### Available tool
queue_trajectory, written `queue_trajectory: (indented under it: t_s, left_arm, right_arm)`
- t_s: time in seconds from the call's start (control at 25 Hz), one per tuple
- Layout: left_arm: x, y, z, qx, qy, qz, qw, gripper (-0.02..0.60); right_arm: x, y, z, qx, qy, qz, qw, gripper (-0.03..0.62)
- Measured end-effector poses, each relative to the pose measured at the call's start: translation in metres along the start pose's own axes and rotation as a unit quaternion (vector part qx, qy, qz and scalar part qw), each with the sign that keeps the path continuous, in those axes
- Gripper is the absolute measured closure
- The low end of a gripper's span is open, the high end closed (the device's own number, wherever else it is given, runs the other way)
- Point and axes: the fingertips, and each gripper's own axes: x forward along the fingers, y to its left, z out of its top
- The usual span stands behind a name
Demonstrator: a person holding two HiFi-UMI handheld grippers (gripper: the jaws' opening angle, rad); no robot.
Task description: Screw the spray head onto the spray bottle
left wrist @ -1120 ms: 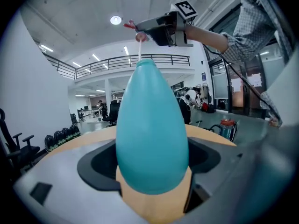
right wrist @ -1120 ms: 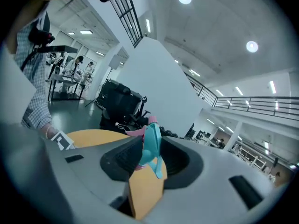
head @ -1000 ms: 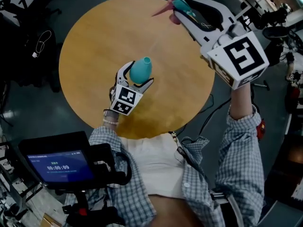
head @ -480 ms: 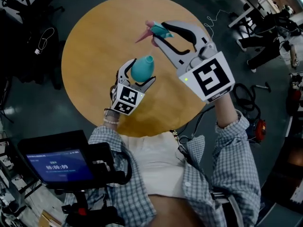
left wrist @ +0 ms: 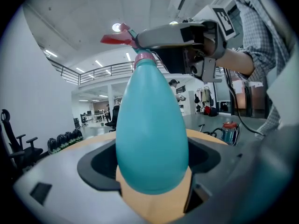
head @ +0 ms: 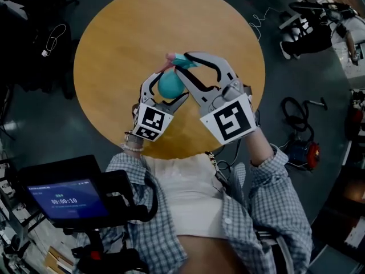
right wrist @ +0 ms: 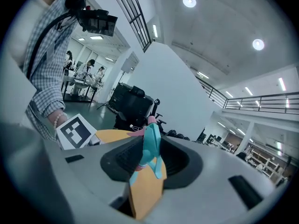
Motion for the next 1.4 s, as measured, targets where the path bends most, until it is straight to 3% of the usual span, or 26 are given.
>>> queue_trajectory:
  t_s: [0.28,0.48,0.6,0.84,1.04,1.2,1.4]
  left_arm:
    - [-0.004,-0.004,-0.008,0.003,0.009,-0.001,1.0,0.147]
    - [-0.005,-0.009,-0.011,0.011,0.009,-0.004,0.9999,0.147]
    - [-0.006,-0.016,-0.013,0.002,-0.001,-0.01,0.9999,0.147]
    - [-0.009,-0.022,-0.011,-0.021,-0.026,0.0,0.9994,0.147]
    - [-0.013,-0.023,-0.008,-0.011,-0.028,0.007,0.9995,0.147]
    - [-0.012,-0.024,-0.005,-0.016,-0.036,0.008,0.9992,0.147]
    - [-0.015,-0.024,-0.001,-0.006,-0.04,0.007,0.9991,0.147]
  right_arm:
    - [-0.001,0.016,0.0,0.005,-0.004,0.006,1.0,0.48]
    - [-0.003,0.026,-0.003,-0.077,0.043,-0.018,0.996,0.482]
    - [-0.004,0.035,-0.001,-0.091,0.053,-0.014,0.994,0.482]
    - [-0.008,0.042,0.002,-0.09,0.045,-0.031,0.994,0.482]
    - [-0.012,0.037,0.002,-0.044,0.059,-0.027,0.997,0.482]
    - [-0.013,0.037,0.006,-0.068,0.055,-0.039,0.995,0.482]
    - [-0.015,0.035,0.006,-0.042,0.049,-0.023,0.998,0.48]
